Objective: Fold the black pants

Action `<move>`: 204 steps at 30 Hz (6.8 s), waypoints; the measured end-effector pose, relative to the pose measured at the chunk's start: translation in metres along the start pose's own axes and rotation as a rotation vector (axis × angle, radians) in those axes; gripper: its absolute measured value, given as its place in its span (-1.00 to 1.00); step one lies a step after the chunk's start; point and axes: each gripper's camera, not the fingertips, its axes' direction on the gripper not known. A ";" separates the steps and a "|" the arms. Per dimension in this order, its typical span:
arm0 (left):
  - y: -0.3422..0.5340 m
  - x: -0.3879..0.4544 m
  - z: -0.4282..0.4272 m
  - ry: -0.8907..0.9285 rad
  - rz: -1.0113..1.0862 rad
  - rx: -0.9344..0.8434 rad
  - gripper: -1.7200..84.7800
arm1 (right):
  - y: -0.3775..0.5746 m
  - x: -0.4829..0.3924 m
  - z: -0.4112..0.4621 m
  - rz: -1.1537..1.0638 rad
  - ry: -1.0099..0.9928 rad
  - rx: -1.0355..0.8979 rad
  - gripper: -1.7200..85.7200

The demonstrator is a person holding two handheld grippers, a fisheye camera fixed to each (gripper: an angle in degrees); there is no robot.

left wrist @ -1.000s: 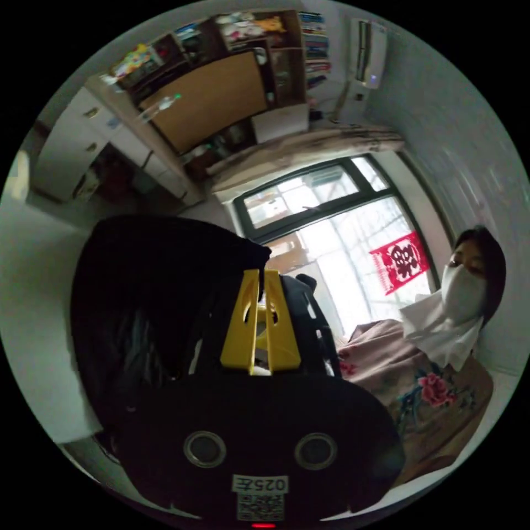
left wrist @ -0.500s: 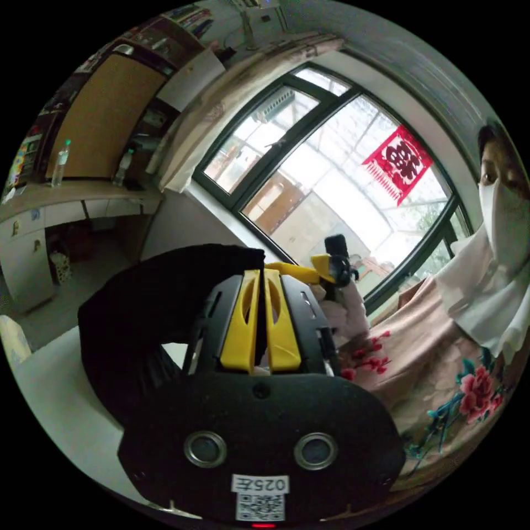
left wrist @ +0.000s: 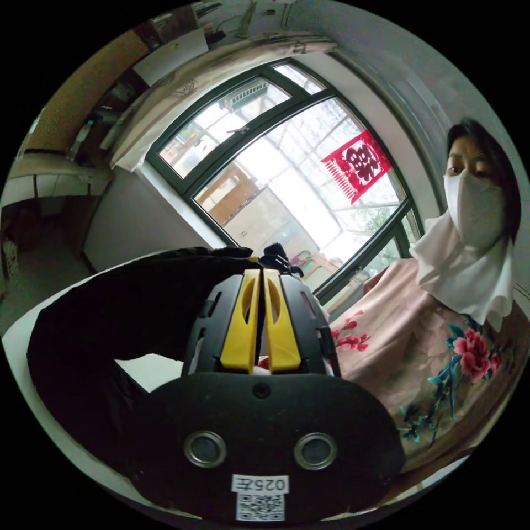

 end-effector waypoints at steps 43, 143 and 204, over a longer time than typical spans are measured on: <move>0.026 0.199 -0.285 -0.179 0.737 0.559 -0.98 | -0.254 -0.232 0.251 -0.008 -0.812 -0.579 -0.97; 0.029 0.012 -0.280 -0.457 -0.006 0.101 -0.54 | -0.136 0.097 0.413 -0.835 0.370 -1.237 -0.98; -0.001 -0.246 0.103 -0.362 -0.059 -0.562 -0.87 | -0.006 -0.078 -0.026 -0.317 1.404 0.858 -0.68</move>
